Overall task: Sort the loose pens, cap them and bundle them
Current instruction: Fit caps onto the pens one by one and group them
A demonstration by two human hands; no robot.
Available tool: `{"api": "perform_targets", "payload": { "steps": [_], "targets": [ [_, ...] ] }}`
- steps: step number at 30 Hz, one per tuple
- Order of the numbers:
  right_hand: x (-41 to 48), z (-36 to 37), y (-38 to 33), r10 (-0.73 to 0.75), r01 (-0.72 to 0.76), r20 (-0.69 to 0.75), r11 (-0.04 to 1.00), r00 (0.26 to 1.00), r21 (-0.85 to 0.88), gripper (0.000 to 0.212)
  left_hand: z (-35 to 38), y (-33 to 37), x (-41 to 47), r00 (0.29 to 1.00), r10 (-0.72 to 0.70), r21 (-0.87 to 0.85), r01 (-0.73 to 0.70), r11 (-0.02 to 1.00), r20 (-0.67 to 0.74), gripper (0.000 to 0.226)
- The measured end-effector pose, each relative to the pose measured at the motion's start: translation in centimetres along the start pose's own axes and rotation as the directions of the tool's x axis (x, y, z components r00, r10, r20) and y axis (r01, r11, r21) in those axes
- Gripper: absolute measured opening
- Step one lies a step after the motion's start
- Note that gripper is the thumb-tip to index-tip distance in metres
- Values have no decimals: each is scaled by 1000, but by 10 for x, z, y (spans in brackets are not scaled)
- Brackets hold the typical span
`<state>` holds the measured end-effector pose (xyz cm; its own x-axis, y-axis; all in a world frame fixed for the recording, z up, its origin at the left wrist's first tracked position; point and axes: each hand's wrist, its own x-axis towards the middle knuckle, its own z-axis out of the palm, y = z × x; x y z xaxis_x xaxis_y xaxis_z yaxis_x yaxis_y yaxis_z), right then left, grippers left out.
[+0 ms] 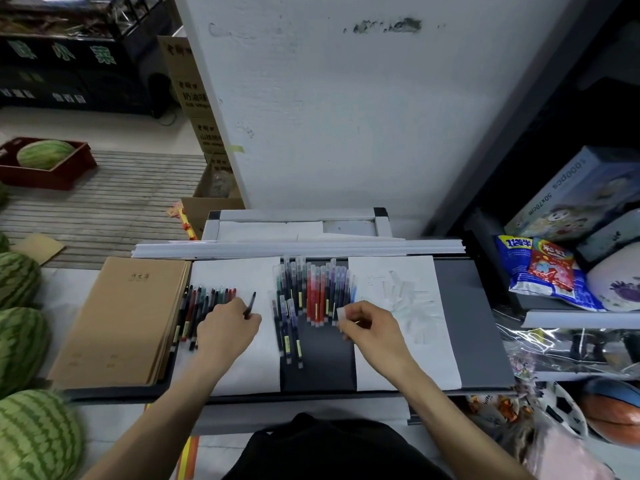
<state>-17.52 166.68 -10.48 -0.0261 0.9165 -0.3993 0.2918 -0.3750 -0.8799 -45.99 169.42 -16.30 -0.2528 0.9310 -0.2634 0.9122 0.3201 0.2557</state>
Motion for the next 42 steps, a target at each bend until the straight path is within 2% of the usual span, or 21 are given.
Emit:
{"api": "perform_targets", "payload": {
  "steps": [3,5,8,10,12,20,27,31,36,39,42],
  "targets": [
    [-2,-6,-8,103,-129,106,950,989,284,14,-10,14,-15,993,39,-243,-11,970,108,21],
    [-5,-9,-14,154,-229,198,866,968,444,26,-17,27,-32,981,64,-472,31,881,183,28],
    [-6,-12,-20,145,-258,248,810,958,526,36,-27,47,-63,963,90,-747,135,651,253,38],
    [-7,-12,-24,136,-252,244,798,960,547,35,-37,59,-80,946,140,-836,183,518,293,40],
    [-8,-9,-29,134,-246,229,775,964,582,29,-45,69,-93,930,203,-872,189,451,307,38],
    [-15,2,-45,47,-146,157,693,986,706,28,-60,84,-105,929,308,-913,66,403,203,32],
    [-19,7,-47,-44,-19,79,754,996,657,23,-60,78,-106,940,292,-914,45,404,176,30],
    [-19,11,-47,-18,-33,67,728,998,685,22,-60,77,-106,941,295,-909,30,415,165,29],
    [-19,17,-45,-111,51,91,862,990,504,21,-56,75,-102,943,304,-890,-18,455,137,30],
    [-21,20,-44,-140,98,64,893,988,439,21,-50,72,-100,943,312,-872,-55,487,115,32],
    [-22,23,-42,-129,113,10,902,992,416,22,-41,70,-97,940,317,-878,-40,477,130,34]
  ]
}}
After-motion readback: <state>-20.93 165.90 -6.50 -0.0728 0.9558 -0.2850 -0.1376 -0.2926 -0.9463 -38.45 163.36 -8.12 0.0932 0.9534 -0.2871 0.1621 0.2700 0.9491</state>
